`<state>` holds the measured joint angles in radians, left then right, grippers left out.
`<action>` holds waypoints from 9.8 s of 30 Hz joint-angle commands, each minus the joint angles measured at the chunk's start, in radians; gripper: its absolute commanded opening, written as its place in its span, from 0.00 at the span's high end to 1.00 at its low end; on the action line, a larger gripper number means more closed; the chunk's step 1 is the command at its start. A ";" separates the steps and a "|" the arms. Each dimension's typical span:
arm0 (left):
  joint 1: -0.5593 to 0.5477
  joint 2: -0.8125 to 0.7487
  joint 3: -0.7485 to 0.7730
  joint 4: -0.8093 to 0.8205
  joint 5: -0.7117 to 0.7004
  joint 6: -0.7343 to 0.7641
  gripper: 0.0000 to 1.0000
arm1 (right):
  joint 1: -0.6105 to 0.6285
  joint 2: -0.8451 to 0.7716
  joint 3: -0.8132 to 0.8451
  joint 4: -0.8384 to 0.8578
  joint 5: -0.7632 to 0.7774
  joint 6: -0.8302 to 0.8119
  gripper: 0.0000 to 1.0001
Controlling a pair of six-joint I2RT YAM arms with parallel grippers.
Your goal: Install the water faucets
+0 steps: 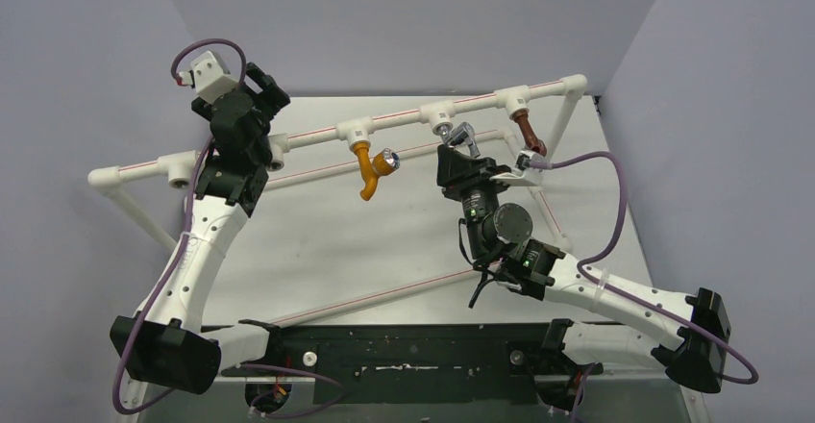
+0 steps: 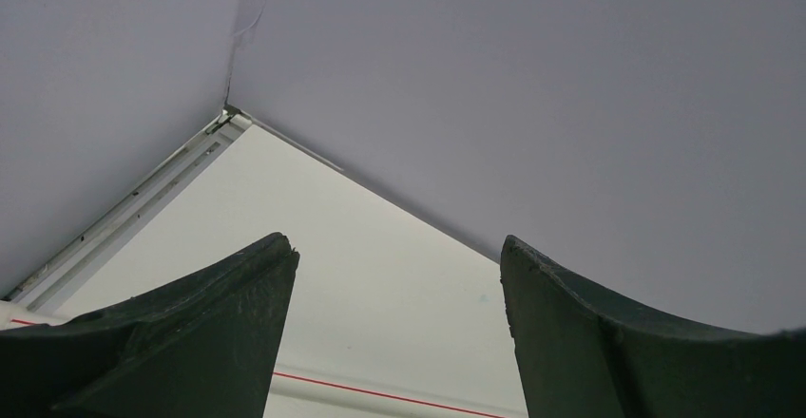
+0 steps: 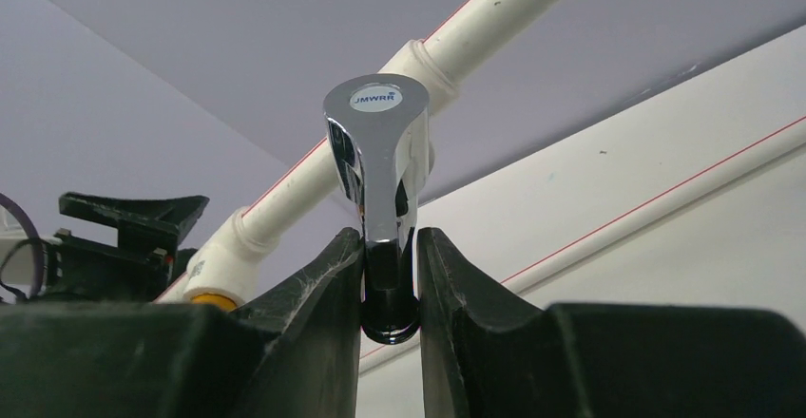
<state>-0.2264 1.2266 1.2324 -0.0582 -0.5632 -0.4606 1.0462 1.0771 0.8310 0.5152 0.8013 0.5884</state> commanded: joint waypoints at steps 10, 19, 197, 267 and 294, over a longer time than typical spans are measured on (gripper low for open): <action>-0.003 0.005 -0.116 -0.288 0.055 -0.033 0.24 | -0.076 0.050 0.064 -0.233 0.165 0.572 1.00; 0.008 -0.013 -0.121 -0.280 0.074 -0.041 0.24 | -0.075 0.075 0.130 -0.461 0.160 0.913 1.00; 0.064 0.034 -0.108 -0.290 0.167 -0.042 0.24 | -0.092 -0.028 0.092 0.039 -0.140 0.127 1.00; 0.077 0.034 -0.117 -0.275 0.164 -0.039 0.24 | -0.250 0.130 0.403 -0.582 -0.437 -0.176 0.51; 0.081 0.033 -0.119 -0.273 0.182 -0.046 0.24 | -0.250 0.065 0.277 -0.306 -0.475 0.352 1.00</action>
<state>-0.1440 1.1885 1.2015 -0.0780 -0.4137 -0.5098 0.7921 1.1847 1.1141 0.0448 0.3416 0.7429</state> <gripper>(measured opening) 0.760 0.274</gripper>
